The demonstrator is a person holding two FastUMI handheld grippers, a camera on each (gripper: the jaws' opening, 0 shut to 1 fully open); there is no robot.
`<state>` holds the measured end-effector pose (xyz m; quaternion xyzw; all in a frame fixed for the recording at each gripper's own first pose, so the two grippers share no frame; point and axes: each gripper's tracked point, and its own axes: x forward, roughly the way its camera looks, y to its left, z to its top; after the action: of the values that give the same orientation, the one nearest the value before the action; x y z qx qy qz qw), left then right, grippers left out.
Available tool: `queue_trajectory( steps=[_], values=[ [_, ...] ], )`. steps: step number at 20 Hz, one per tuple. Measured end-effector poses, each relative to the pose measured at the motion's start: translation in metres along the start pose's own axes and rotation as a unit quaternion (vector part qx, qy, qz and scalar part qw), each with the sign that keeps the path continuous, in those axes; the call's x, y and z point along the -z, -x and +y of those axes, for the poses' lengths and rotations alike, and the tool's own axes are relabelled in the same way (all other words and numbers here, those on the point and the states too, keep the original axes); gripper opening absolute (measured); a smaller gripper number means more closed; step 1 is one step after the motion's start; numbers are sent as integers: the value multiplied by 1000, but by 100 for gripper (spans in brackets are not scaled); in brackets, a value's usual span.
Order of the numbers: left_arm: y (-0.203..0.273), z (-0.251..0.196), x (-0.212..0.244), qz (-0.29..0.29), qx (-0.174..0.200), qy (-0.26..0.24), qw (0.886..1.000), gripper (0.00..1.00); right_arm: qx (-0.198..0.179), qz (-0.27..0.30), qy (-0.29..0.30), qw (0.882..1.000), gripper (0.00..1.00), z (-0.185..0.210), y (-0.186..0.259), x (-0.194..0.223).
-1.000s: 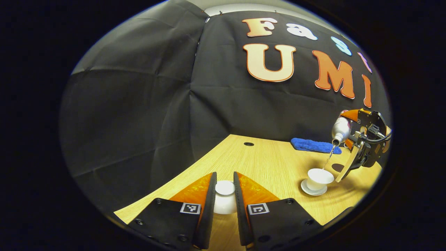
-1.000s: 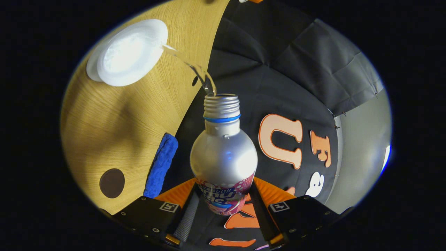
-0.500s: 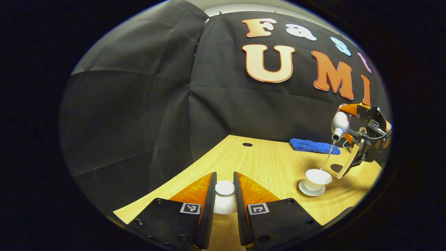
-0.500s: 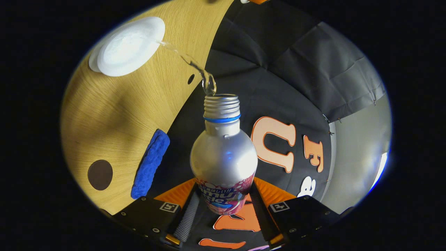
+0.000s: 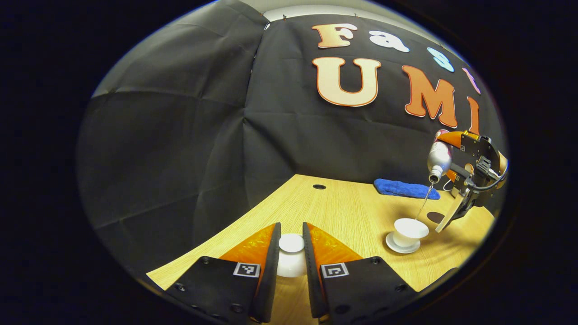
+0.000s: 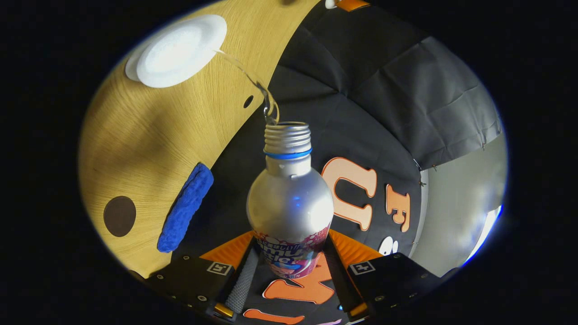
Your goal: Open the teacup lid with one hand, grasp the water bottle and pour water into the teacup with the other hand; after pouring, place the water bottle on the coaster and then close the teacup lid.
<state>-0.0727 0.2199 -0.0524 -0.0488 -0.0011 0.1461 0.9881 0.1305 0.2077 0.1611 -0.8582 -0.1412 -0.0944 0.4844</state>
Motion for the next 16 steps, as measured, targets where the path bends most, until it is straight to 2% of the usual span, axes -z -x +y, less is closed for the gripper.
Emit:
queue_trajectory(
  steps=[2, 5, 6, 7, 16],
  values=[
    [0, -1, 1, 1, 2, -2, 1000, 33, 5, -3, 11, 1000, 79, -2, 0, -1],
    [0, -4, -1, 0, 6, -4, 1000, 35, 10, -8, 20, 1000, 79, -1, 0, -2],
    [0, -5, 0, 1, 7, -5, 1000, 35, 11, -9, 24, 1000, 76, -1, -1, -2],
    [0, -6, 0, 2, 8, -5, 1000, 33, 10, -12, 26, 1000, 79, 1, -1, -2],
    [0, -12, 0, 5, 15, -5, 1000, 35, 0, -35, 46, 998, 79, 16, 3, -13]
  ],
)
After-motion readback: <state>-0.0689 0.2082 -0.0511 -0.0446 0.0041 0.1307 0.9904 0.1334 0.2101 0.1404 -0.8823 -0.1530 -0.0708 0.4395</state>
